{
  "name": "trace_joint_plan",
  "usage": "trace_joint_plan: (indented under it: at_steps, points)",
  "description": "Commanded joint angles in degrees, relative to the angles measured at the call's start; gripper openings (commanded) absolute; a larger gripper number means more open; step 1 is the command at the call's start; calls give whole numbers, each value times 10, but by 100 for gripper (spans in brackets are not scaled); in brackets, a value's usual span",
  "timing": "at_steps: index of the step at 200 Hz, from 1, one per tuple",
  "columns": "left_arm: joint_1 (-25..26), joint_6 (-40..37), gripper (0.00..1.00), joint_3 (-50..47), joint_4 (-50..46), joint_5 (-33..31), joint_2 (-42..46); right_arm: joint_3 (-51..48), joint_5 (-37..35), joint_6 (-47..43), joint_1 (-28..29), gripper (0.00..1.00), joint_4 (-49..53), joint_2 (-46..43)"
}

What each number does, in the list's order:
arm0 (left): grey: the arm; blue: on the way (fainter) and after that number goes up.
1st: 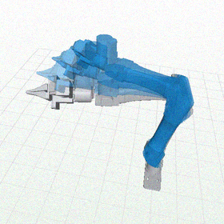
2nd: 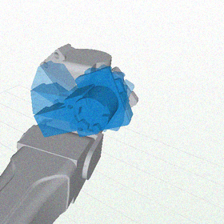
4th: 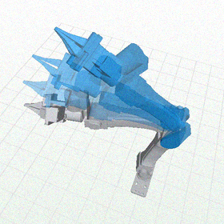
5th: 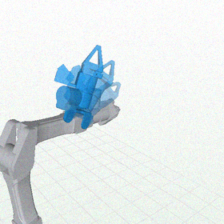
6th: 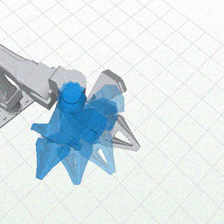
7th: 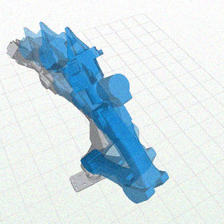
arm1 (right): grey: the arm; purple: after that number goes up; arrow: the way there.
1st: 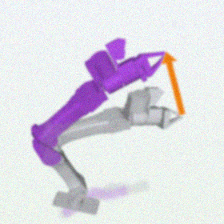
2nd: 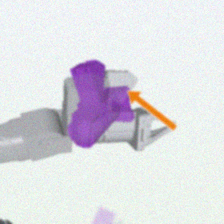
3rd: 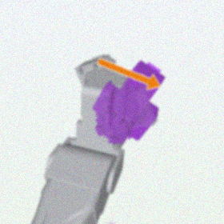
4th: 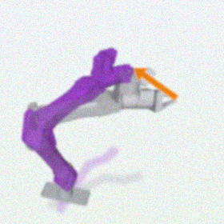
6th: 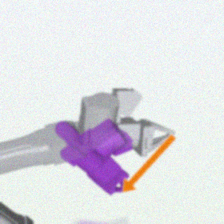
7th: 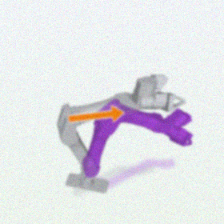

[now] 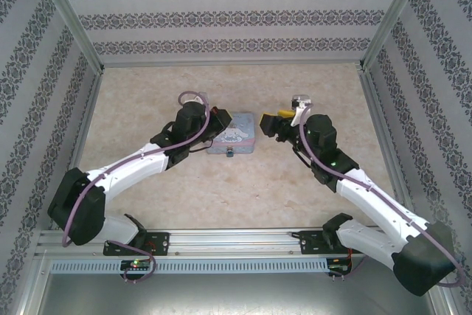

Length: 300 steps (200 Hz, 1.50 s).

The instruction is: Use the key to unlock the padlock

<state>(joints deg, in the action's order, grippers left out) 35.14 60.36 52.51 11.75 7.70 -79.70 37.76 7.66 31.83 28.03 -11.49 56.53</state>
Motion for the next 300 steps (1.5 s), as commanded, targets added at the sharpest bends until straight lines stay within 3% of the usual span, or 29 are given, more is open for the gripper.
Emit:
trace_joint_plan:
  at_steps: [1, 34, 65, 130, 184, 300]
  points:
    - [-7, -157, 0, -1, 91, 2, 24, -20, 71, 166, -24, 71, -51, 14]
    - [-10, -178, 0, 5, 199, 62, 5, -4, 157, 244, -42, 73, -133, 62]
    - [-10, -156, 0, 25, 275, 108, -30, 5, 186, 286, -49, 68, -202, 84]
    - [-10, -40, 0, 4, 458, 95, -98, -4, 203, 356, -66, 59, -338, 122]
    - [-10, -3, 0, -4, 489, 69, -116, -6, 200, 420, -63, 50, -459, 185]
    - [-9, 7, 0, -2, 486, 64, -131, -12, 177, 465, -37, 42, -575, 261]
